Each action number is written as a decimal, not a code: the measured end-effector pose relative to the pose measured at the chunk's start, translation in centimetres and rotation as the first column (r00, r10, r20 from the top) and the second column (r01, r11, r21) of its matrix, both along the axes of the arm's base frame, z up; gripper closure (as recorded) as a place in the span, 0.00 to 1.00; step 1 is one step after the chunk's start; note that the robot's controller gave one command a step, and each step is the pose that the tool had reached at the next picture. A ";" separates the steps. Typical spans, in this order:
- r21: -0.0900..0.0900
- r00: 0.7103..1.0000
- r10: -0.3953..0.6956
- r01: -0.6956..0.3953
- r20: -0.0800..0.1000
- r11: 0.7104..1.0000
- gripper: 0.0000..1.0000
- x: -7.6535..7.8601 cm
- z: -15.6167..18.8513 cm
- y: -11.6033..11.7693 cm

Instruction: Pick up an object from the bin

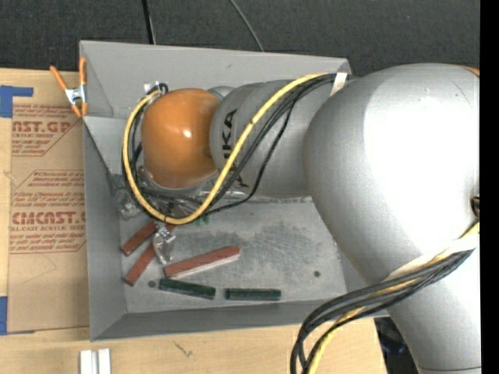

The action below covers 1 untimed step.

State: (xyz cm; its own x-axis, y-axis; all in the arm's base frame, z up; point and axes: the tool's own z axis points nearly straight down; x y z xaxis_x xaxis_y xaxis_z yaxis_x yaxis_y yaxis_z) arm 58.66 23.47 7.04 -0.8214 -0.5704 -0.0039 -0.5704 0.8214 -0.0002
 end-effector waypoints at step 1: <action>0.004 1.000 -0.030 0.030 0.001 1.000 0.00 0.0 0.0 -0.6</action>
Offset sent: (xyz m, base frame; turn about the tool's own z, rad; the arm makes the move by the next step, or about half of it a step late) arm 0.0000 0.0000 0.0000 0.0000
